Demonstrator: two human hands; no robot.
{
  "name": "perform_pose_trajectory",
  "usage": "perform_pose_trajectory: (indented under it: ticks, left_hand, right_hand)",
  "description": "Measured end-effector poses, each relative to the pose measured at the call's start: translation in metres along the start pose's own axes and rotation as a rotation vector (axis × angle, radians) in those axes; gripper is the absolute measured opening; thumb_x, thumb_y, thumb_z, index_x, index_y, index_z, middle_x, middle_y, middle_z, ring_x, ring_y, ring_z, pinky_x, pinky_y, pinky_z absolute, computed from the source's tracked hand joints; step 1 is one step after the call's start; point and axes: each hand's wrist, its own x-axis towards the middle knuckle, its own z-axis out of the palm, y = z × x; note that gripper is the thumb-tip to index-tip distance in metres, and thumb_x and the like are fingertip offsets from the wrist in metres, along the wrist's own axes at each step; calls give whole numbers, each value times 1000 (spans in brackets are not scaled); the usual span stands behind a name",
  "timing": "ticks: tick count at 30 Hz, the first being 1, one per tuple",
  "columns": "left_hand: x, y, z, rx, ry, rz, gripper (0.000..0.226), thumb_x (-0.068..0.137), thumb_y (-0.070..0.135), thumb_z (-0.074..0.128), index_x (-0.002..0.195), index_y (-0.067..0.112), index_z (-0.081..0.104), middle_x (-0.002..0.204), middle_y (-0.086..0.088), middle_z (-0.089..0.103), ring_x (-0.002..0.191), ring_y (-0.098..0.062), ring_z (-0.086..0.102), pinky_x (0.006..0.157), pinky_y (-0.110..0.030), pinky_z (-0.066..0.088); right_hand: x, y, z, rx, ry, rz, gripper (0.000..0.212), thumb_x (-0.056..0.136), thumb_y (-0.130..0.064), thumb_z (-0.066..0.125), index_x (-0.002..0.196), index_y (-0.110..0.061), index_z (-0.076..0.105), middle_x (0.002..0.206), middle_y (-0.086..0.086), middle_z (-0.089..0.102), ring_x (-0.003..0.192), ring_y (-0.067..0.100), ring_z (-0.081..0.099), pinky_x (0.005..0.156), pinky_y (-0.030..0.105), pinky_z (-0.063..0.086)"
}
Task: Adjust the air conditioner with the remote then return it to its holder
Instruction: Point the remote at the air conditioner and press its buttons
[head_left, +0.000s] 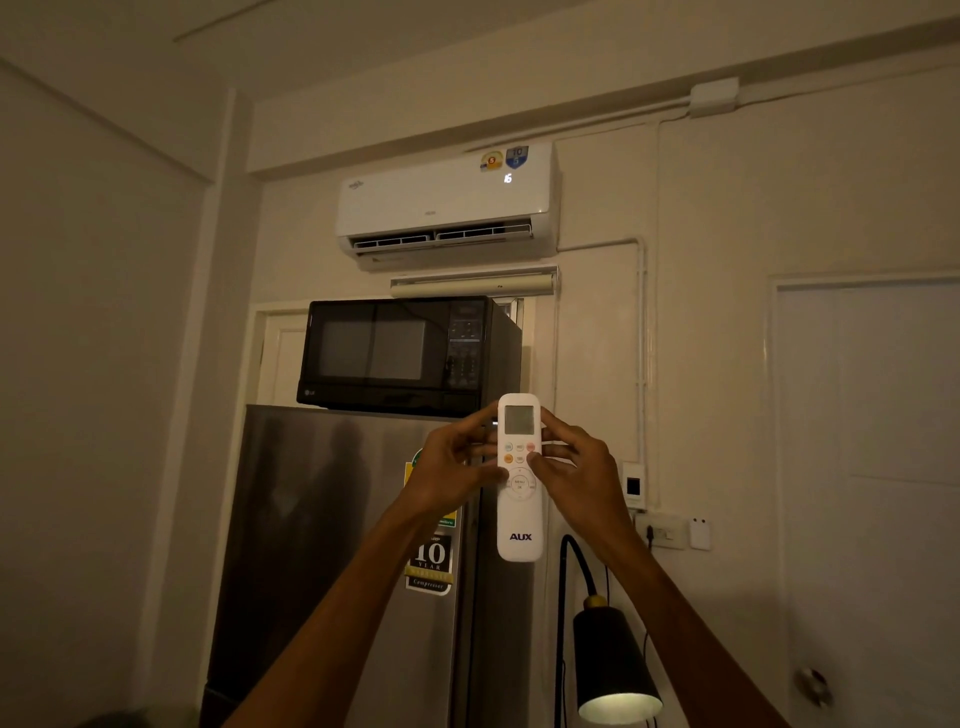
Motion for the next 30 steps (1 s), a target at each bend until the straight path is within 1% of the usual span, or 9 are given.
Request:
perform_pose_trajectory:
  ticks: [7, 9, 11, 13, 17, 19, 24, 28, 30]
  left_hand:
    - [2, -4, -4, -5, 9, 6, 71, 75, -5, 70, 133, 24, 42, 99, 16, 60, 85, 15, 62, 65, -5, 52]
    - [2, -6, -5, -6, 3, 6, 71, 75, -5, 70, 132, 27, 42, 100, 14, 60, 87, 12, 63, 66, -7, 53]
    - [2, -8, -6, -8, 2, 5, 71, 75, -4, 70, 132, 28, 41, 101, 14, 61, 88, 10, 64, 67, -8, 54]
    - [3, -10, -6, -13, 4, 0, 71, 75, -4, 70, 133, 27, 42, 102, 13, 61, 89, 5, 65, 69, -9, 55]
    - [3, -13, -7, -17, 0, 0, 74, 73, -1, 73, 135, 26, 42, 108, 5, 63, 95, -4, 64, 71, -10, 55]
    - [4, -13, -7, -15, 3, 1, 74, 73, -1, 74, 135, 26, 42, 107, 6, 63, 94, -4, 64, 69, -9, 54]
    - [5, -12, -7, -15, 1, 3, 74, 73, -1, 73, 132, 31, 41, 104, 11, 61, 92, -1, 63, 67, -7, 53]
    - [5, -11, -7, -23, 1, -4, 73, 73, -2, 72, 129, 33, 41, 101, 14, 60, 88, 6, 64, 64, -7, 53]
    - [5, -12, -8, -20, 3, -2, 73, 73, -2, 72, 130, 32, 41, 102, 13, 60, 89, 5, 64, 66, -8, 54]
  right_hand:
    - [1, -1, 4, 26, -35, 21, 61, 79, -8, 67, 134, -18, 41, 123, 10, 59, 101, 13, 60, 65, 11, 51]
    - [1, -1, 5, 34, -47, 23, 62, 79, -7, 68, 134, -17, 41, 124, 11, 59, 103, 16, 60, 70, 15, 52]
    - [1, -1, 6, 39, -57, 25, 63, 78, -7, 68, 134, -16, 40, 125, 12, 58, 107, 21, 61, 79, 24, 53]
    - [1, 0, 6, 40, -65, 34, 64, 78, -7, 69, 134, -16, 40, 125, 13, 58, 108, 24, 62, 82, 31, 53]
    - [2, 0, 7, 41, -78, 36, 65, 77, -7, 70, 134, -16, 40, 126, 13, 58, 110, 25, 61, 83, 31, 53]
    - [2, 0, 7, 40, -81, 37, 65, 77, -7, 69, 134, -15, 40, 126, 13, 58, 110, 25, 61, 83, 31, 53]
    - [3, -2, 7, 48, -90, 43, 65, 77, -7, 69, 135, -16, 39, 127, 13, 57, 111, 26, 60, 88, 38, 54]
    - [3, -3, 7, 52, -89, 43, 65, 78, -7, 69, 134, -17, 40, 126, 12, 57, 111, 26, 60, 88, 38, 53]
    - [3, -3, 7, 53, -91, 39, 65, 78, -6, 69, 135, -17, 39, 126, 12, 56, 112, 26, 60, 87, 37, 53]
